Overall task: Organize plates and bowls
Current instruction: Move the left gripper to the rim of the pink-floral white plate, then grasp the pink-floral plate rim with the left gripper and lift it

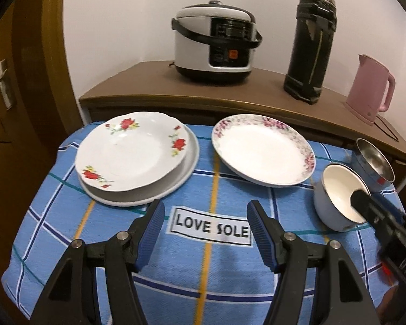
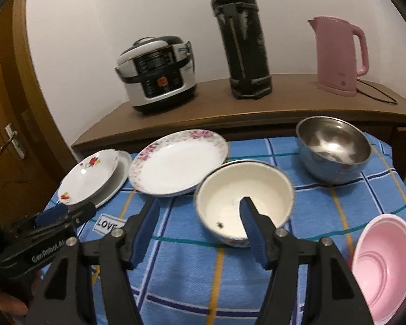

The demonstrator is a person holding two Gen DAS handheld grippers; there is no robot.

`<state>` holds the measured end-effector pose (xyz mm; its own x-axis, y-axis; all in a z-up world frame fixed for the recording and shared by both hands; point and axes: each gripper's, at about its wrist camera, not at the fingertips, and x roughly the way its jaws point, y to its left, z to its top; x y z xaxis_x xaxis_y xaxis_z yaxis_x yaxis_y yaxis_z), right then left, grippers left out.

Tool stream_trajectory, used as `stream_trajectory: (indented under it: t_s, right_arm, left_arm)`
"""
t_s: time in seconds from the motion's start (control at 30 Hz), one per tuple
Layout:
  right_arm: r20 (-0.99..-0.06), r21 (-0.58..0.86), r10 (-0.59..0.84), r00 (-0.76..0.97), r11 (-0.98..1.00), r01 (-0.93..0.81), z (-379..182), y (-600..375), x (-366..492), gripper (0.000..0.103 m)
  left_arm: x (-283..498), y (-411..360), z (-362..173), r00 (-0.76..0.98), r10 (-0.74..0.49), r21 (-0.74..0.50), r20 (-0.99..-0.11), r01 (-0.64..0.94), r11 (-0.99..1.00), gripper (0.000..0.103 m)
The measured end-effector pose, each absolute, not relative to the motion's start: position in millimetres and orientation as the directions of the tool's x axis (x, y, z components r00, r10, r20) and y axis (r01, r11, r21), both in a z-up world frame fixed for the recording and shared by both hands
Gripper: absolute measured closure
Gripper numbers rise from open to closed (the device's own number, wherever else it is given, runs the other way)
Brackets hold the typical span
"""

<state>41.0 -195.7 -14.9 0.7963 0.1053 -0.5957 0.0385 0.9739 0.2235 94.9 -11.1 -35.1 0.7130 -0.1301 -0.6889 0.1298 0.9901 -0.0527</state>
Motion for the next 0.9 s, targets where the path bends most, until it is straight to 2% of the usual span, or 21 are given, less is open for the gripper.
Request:
stream_trajectory:
  t_s: [0.3,0.37,0.7,0.8,0.9]
  right_arm:
    - [-0.574,0.273,0.062,0.816,0.955,0.119,-2,-226,66,0.041]
    - [-0.577,0.289,0.066,0.814,0.949,0.128,0,-231,76,0.044]
    - [-0.660,0.345,0.116,0.743,0.925,0.162,-8,-238,138,0.055]
    - [-0.689,0.353,0.128,0.713,0.919,0.177,-16,-239,157,0.062]
    - [-0.718,0.369,0.131,0.683,0.904,0.215,-25,-245,174,0.062]
  left_arm:
    - [127,-21,-26,0.723,-0.149,-0.062,-0.674,0.146,0.987,0.037]
    - [136,-25,-25,0.718,-0.156,-0.068,-0.678,0.150,0.986,0.037]
    - [188,-39,-30,0.655,-0.204,-0.147,-0.727,0.142,0.979,0.037]
    - [205,-40,-33,0.633,-0.237,-0.192,-0.737,0.141,0.971,0.038]
    - [221,-41,-37,0.617,-0.248,-0.209,-0.747,0.136,0.968,0.038]
